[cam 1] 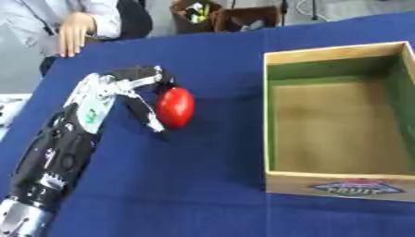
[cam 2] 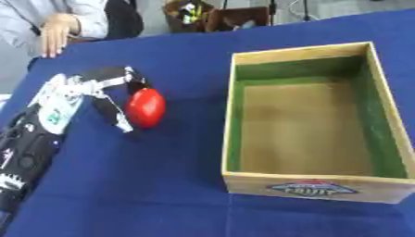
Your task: Pick up objects on the table and place them in the box.
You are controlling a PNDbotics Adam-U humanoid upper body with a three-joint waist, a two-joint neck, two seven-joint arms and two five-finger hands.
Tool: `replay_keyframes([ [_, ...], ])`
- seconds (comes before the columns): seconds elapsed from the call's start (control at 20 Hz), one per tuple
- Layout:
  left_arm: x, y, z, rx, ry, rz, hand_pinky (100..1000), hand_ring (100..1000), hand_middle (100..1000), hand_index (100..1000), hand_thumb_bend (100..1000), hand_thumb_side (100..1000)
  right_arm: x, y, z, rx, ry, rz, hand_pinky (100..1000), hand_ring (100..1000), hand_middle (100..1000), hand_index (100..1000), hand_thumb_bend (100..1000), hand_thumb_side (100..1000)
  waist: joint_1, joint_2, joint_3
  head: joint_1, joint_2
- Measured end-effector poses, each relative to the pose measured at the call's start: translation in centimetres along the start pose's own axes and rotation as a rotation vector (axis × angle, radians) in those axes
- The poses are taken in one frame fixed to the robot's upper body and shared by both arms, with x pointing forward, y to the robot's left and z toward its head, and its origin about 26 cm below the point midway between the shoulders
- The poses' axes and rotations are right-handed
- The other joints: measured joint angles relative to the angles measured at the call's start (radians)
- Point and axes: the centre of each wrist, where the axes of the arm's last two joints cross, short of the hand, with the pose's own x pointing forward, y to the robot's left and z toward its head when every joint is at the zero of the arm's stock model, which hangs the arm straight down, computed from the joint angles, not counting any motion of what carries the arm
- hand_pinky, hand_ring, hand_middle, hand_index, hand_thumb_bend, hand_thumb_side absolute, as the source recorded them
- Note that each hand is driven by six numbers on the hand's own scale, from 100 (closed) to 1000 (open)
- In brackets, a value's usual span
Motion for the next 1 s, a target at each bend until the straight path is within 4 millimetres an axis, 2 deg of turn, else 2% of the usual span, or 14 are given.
replay_keyframes([
  [0.3, 0.5, 0.6, 0.1, 0.056, -0.015, -0.01, 629, 617, 726, 906, 963, 516, 0.0, 0.0, 0.1, 0.002, 0.005, 0.001, 1000, 984, 523, 704, 100, 531, 0.0, 0.0, 0.005, 0.001, 0.001],
  [0.75, 1.3, 1.4, 0.2, 0.089, -0.022, -0.068, 638, 636, 739, 905, 960, 496, -0.1, 0.0, 0.2, 0.004, 0.012, 0.002, 1000, 984, 523, 705, 100, 530, -0.001, 0.0, 0.007, 0.001, 0.001],
  [1.0, 1.6, 1.5, 0.1, 0.07, -0.047, -0.078, 628, 617, 701, 867, 948, 469, -0.1, 0.1, 0.2, 0.001, 0.012, -0.004, 1000, 983, 524, 705, 100, 526, -0.001, -0.003, 0.006, -0.003, 0.001],
])
